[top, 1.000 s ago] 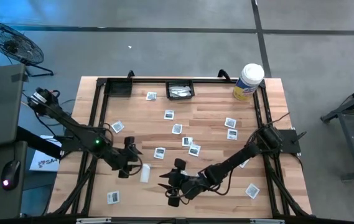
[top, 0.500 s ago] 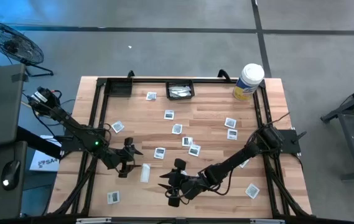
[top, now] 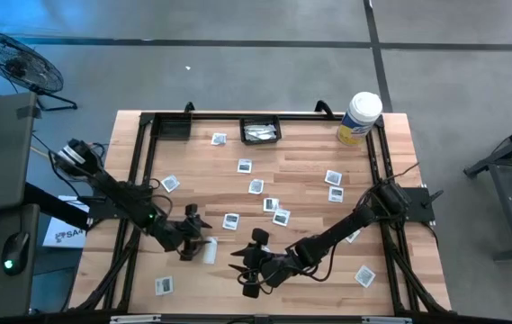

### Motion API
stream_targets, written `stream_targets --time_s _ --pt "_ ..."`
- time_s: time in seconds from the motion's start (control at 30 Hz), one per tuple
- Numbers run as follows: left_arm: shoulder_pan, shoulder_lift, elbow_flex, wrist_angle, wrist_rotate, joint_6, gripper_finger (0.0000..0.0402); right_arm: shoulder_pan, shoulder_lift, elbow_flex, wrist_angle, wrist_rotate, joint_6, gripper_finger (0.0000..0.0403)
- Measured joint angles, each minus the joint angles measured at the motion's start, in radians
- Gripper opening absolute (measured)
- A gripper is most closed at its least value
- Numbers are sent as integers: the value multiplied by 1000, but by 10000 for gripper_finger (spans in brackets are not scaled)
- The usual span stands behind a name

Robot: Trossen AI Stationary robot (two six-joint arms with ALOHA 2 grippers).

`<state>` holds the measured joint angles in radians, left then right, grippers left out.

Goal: Pick & Place First Aid Supplies
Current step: Put the green bandage pack into the right black bin

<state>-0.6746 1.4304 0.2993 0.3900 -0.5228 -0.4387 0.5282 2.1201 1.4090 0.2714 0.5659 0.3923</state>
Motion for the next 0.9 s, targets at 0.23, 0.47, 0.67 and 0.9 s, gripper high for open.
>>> stream_targets --time_s 0.23,0.47,0.67,0.9 --pt "0 84 3 55 69 -11 139 -2 0 0 -4 0 0 139" --pt "0 148 5 57 34 -12 76 -5 0 0 -6 -2 0 139" --pt "14 162 6 50 12 -15 9 -2 0 0 -5 -37 0 139" --pt "41 105 34 0 10 7 2 34 -44 0 -56 -69 9 139"
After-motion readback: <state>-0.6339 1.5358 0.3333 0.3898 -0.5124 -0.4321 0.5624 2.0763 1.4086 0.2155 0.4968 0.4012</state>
